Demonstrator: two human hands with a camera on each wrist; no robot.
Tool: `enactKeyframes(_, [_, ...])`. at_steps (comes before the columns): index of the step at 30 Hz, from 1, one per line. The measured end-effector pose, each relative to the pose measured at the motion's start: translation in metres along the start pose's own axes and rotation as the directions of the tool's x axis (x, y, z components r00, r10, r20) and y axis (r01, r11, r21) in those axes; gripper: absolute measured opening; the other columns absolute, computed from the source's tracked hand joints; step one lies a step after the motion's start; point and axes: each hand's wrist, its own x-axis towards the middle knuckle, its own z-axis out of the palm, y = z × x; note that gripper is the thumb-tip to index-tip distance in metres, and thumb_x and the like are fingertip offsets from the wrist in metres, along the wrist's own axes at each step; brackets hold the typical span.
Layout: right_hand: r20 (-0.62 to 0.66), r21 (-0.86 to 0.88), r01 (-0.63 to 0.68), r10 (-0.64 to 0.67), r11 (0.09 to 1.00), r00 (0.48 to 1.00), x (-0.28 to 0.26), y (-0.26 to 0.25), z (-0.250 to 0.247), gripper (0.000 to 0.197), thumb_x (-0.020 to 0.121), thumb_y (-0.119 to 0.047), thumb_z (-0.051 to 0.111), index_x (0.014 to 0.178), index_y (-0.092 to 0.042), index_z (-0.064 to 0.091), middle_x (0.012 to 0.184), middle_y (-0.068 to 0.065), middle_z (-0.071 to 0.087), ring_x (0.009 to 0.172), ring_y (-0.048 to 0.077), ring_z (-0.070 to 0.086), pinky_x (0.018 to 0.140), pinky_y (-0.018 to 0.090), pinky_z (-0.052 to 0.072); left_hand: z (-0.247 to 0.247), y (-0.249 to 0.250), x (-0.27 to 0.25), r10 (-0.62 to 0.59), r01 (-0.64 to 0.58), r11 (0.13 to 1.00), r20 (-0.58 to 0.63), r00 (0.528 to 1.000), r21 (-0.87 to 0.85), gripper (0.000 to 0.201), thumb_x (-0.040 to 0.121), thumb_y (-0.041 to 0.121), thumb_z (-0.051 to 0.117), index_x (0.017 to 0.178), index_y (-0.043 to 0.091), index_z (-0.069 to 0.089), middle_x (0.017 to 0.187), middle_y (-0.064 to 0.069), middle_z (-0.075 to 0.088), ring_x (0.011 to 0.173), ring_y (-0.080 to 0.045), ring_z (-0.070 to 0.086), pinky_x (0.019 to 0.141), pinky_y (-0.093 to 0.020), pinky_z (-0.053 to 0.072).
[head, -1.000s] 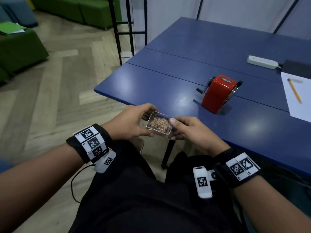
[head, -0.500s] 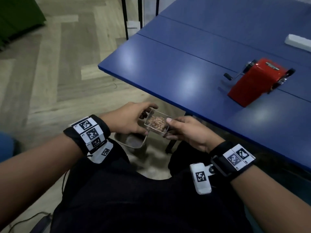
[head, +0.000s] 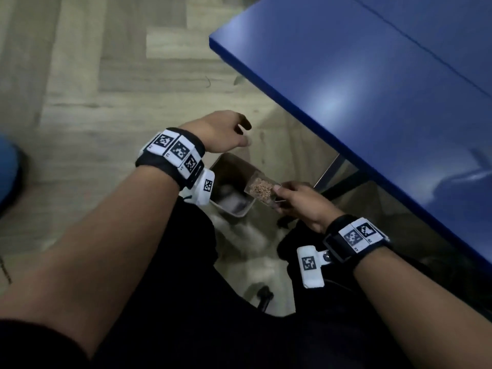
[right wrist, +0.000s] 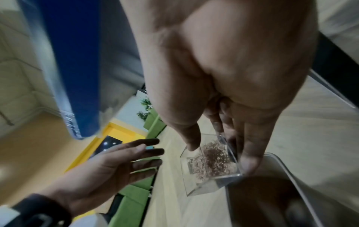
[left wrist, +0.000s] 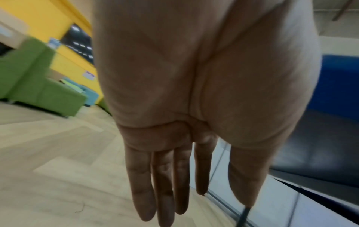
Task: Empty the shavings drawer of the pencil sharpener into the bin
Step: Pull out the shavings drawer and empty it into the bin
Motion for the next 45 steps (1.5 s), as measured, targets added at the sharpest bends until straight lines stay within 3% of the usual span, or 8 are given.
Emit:
enactKeyframes(4, [-0.063, -0.133, -0.051, 0.043, 0.99, 0.997, 0.056, 0.027, 0.011, 0.03, 0.104, -0.029, 0.071, 0.12, -0.004, 0.069, 0.107, 0.016, 0.078, 0.087, 0.022, 0.073, 0.071, 0.033, 0.059, 0.011, -0.036, 0.026, -0.085, 0.077, 0.988, -0.057, 0.995, -0.136, 0.047, 0.101, 0.038, 0.066, 0.144, 0.02, 0.061, 0.132, -0.001, 0.071, 0.115, -0.024, 0.066, 0.101, -0.034, 0.051])
enactKeyframes(9, [-0.122, -0.251, -0.102, 0.073, 0.963, 0.99, 0.105, 0.046, 0.017, 0.038, 0.095, -0.041, 0.077, 0.119, -0.012, 0.073, 0.094, 0.009, 0.08, 0.073, 0.018, 0.074, 0.063, 0.03, 0.055, 0.03, -0.064, 0.05, -0.118, 0.123, 0.982, 0.045, 0.992, -0.146, 0.039, 0.105, 0.03, 0.057, 0.143, 0.023, 0.062, 0.136, -0.001, 0.069, 0.12, -0.023, 0.065, 0.098, -0.033, 0.049])
enactKeyframes(14, [-0.191, -0.439, -0.081, -0.005, 0.895, 0.982, 0.149, 0.05, 0.043, 0.044, 0.079, -0.06, 0.081, 0.102, -0.026, 0.068, 0.11, 0.005, 0.08, 0.098, 0.028, 0.079, 0.094, 0.048, 0.063, 0.022, -0.077, 0.067, -0.141, 0.139, 0.977, -0.002, 0.99, -0.161, 0.039, 0.104, 0.025, 0.052, 0.14, 0.028, 0.065, 0.136, -0.001, 0.067, 0.123, -0.024, 0.063, 0.101, -0.036, 0.049])
enactKeyframes(19, [-0.162, -0.66, -0.025, -0.11, 0.751, 0.981, 0.159, 0.056, 0.066, 0.055, 0.095, -0.046, 0.078, 0.135, -0.012, 0.063, 0.126, 0.011, 0.075, 0.117, 0.032, 0.07, 0.096, 0.036, 0.053, 0.015, -0.094, 0.072, -0.215, 0.211, 0.97, -0.024, 0.976, -0.123, 0.044, 0.103, 0.012, 0.045, 0.142, 0.018, 0.065, 0.128, -0.005, 0.067, 0.116, -0.026, 0.06, 0.091, -0.031, 0.044])
enactKeyframes(23, [-0.169, -0.676, -0.017, -0.133, 0.737, 0.977, 0.163, 0.06, 0.069, 0.053, 0.094, -0.042, 0.081, 0.133, -0.011, 0.061, 0.123, 0.012, 0.075, 0.114, 0.033, 0.071, 0.096, 0.038, 0.055, 0.012, -0.1, 0.072, -0.24, 0.234, 0.966, -0.047, 0.97, -0.11, 0.042, 0.103, 0.01, 0.045, 0.139, 0.015, 0.066, 0.141, -0.008, 0.065, 0.126, -0.03, 0.059, 0.095, -0.032, 0.046])
enactKeyframes(30, [-0.171, -0.713, 0.007, -0.184, 0.701, 0.968, 0.169, 0.052, 0.069, 0.054, 0.093, -0.04, 0.083, 0.132, -0.011, 0.06, 0.12, 0.011, 0.075, 0.111, 0.033, 0.071, 0.091, 0.035, 0.054, 0.009, -0.099, 0.072, -0.247, 0.241, 0.965, -0.047, 0.968, -0.108, 0.042, 0.102, 0.01, 0.046, 0.138, 0.013, 0.067, 0.109, -0.004, 0.062, 0.119, -0.03, 0.063, 0.092, -0.034, 0.048])
enactKeyframes(39, [-0.162, -0.721, 0.074, -0.272, 0.689, 0.949, 0.169, 0.047, 0.068, 0.046, 0.086, -0.03, 0.089, 0.122, -0.017, 0.063, 0.116, 0.009, 0.075, 0.105, 0.031, 0.072, 0.092, 0.036, 0.059, 0.013, -0.098, 0.074, -0.231, 0.226, 0.969, -0.049, 0.972, -0.096, 0.04, 0.103, 0.014, 0.047, 0.138, 0.015, 0.067, 0.14, -0.008, 0.065, 0.126, -0.03, 0.06, 0.093, -0.033, 0.045])
enactKeyframes(45, [-0.13, -0.734, 0.113, -0.301, 0.67, 0.945, 0.167, 0.047, 0.07, 0.039, 0.085, -0.021, 0.087, 0.116, -0.022, 0.063, 0.113, 0.005, 0.074, 0.1, 0.028, 0.072, 0.086, 0.036, 0.058, 0.013, -0.096, 0.074, -0.225, 0.22, 0.972, -0.05, 0.973, -0.085, 0.039, 0.103, 0.014, 0.047, 0.135, 0.013, 0.068, 0.14, -0.01, 0.065, 0.123, -0.032, 0.061, 0.096, -0.037, 0.049])
